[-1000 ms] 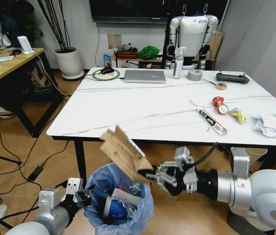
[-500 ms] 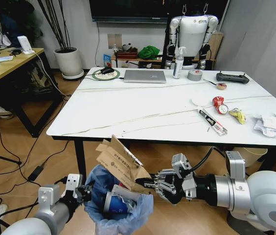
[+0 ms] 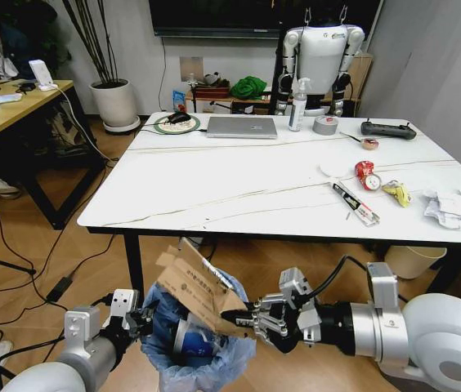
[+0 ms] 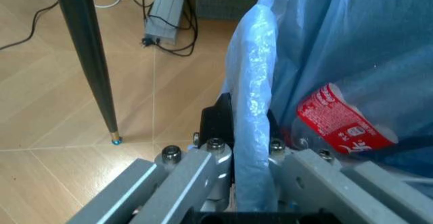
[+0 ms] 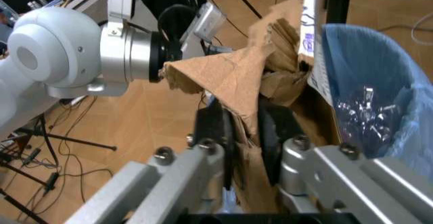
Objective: Pick up the trash bin and place the trash from the table into it.
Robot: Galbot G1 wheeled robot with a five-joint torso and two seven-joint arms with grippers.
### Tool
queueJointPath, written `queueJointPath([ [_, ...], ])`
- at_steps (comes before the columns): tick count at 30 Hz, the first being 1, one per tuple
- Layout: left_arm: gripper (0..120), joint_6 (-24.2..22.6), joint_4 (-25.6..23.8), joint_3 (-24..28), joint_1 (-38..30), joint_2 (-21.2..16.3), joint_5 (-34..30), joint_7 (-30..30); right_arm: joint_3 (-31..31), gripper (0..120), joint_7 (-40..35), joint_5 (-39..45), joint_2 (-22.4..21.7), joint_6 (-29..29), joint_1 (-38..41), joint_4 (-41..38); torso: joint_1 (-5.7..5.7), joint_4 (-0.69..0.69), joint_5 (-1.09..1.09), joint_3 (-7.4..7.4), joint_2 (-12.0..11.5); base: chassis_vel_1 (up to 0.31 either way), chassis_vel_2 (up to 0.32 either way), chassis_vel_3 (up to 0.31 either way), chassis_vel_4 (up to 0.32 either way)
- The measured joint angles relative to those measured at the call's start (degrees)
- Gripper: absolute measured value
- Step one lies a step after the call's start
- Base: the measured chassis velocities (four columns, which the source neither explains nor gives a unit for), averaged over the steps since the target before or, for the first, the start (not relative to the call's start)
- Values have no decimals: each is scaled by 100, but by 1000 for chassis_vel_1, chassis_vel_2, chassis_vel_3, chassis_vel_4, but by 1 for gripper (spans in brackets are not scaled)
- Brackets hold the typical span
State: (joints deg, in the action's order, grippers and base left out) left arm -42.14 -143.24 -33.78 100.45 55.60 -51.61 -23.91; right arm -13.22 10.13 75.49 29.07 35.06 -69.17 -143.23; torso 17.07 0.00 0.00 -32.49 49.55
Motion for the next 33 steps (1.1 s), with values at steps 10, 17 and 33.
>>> queueJointPath([
  [10,0,0,0,-10,-10,9,6,7,20,52,-424,307,-50,94,-25,0,0,0,0,0,0,0,0,0,0],
  [17,0,0,0,-24,14,-2,3,12,-45,77,-459,205,-61,95,-165,-1,0,0,0,0,0,0,0,0,0],
  [33,0,0,0,-9,100,35,13,18,-413,100,-1366,117,535,-352,-64,-2,0,0,0,0,0,0,0,0,0],
])
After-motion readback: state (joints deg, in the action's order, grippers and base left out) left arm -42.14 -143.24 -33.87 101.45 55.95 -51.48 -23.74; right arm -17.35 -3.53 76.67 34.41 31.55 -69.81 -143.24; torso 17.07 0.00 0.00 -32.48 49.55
